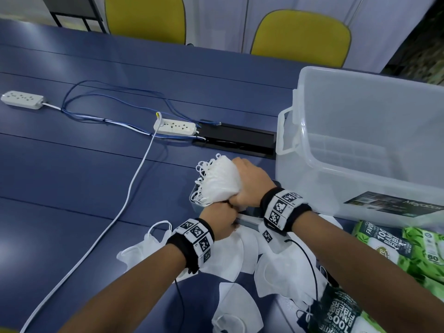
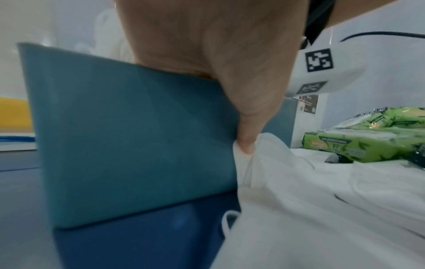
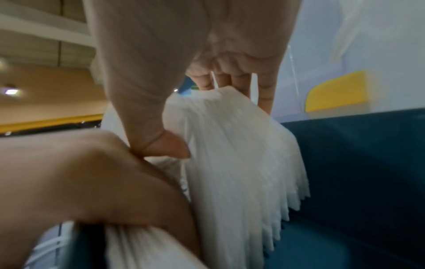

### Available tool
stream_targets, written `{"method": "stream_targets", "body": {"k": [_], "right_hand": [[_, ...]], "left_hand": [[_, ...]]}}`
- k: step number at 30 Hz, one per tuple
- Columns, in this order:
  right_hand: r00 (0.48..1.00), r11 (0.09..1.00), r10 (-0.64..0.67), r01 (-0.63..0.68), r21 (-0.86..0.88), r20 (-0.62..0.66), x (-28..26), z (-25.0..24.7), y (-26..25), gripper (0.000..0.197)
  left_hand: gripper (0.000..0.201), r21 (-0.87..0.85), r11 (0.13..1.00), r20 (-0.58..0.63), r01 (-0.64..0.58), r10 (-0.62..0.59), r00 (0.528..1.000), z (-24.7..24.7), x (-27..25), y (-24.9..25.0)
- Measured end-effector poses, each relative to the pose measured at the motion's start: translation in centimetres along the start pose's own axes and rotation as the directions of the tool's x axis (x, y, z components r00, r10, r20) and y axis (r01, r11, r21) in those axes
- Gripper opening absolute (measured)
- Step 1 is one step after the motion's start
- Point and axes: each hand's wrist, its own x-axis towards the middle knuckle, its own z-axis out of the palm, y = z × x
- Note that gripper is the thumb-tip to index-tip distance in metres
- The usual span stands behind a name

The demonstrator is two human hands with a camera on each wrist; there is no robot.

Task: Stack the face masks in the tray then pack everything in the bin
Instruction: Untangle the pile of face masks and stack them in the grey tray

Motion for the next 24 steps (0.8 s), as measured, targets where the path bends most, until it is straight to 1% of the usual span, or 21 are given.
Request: {"method": "stream_targets", "body": {"k": [1,3,4,6,8,10,12,14,16,17,20,21,22,24], "right_hand": [[0.999,0.999,-0.002,0.004,-0.047,0.039,0.5,0.1,-0.3,0.082],[0.994,0.995,0.002,0.008,-0.098,0.11,1.4,0.2,-0.8,0.094],[0.992,0.995,0.006,0.007,-0.098,0.128,1.9,0.1,-0.9,0.095],[0.991,0.996,0.004,0.008,-0.088,0.137,2.6,-0.2,-1.1,0.093],[0.992,0.993,-0.012,0.027,-0.115,0.127,2.8,-0.2,-1.5,0.091],[0.993,0.983,-0.021,0.042,-0.181,0.119,2.7,0.3,-2.1,0.094],[0.991,0.972,-0.002,0.034,-0.233,0.137,2.9,0.6,-2.6,0.098],[0.982,0.967,0.042,0.006,-0.254,0.183,3.5,0.2,-2.9,0.104],[0.976,0.965,0.071,-0.014,-0.262,0.208,4.0,-0.1,-3.5,0.11],[0.977,0.963,0.069,-0.012,-0.27,0.204,4.2,0.0,-3.9,0.111],[0.986,0.956,0.042,0.007,-0.294,0.162,4.4,0.5,-4.7,0.104],[0.989,0.954,0.038,0.006,-0.3,0.141,4.5,0.5,-4.8,0.1],[0.993,0.952,0.035,0.002,-0.306,0.117,4.5,0.6,-4.8,0.096],[0.997,0.947,0.021,0.002,-0.32,0.068,4.5,0.7,-4.7,0.091]], "left_hand": [[0.035,0.014,1.0,-0.036,-0.027,0.028,0.999,0.2,-0.1,-0.1],[0.031,0.074,0.993,-0.048,-0.096,0.1,0.994,-0.1,-0.5,-0.2],[0.031,0.108,0.988,-0.084,-0.111,0.12,0.989,0.3,-0.5,-0.4],[0.029,0.131,0.977,-0.23,-0.168,0.195,0.954,1.3,-0.2,-1.0],[0.024,0.111,0.967,-0.276,-0.23,0.252,0.928,1.3,-0.1,-1.5],[0.027,0.076,0.969,-0.261,-0.234,0.246,0.933,1.2,0.0,-1.8],[0.025,0.028,0.975,-0.245,-0.22,0.22,0.944,1.1,-0.1,-2.0],[0.02,-0.01,0.969,-0.251,-0.247,0.237,0.939,1.6,0.1,-2.3],[0.023,-0.047,0.964,-0.243,-0.263,0.244,0.939,1.9,0.3,-2.5],[0.026,-0.048,0.967,-0.246,-0.25,0.232,0.941,2.0,0.3,-2.5],[0.035,-0.05,0.963,-0.269,-0.264,0.241,0.933,1.8,0.1,-2.3],[0.036,-0.043,0.963,-0.273,-0.267,0.246,0.93,1.6,0.0,-2.2],[0.036,-0.034,0.961,-0.305,-0.276,0.253,0.918,1.6,0.0,-2.2],[0.033,-0.051,0.965,-0.319,-0.258,0.229,0.92,0.9,-0.1,-2.4]]}}
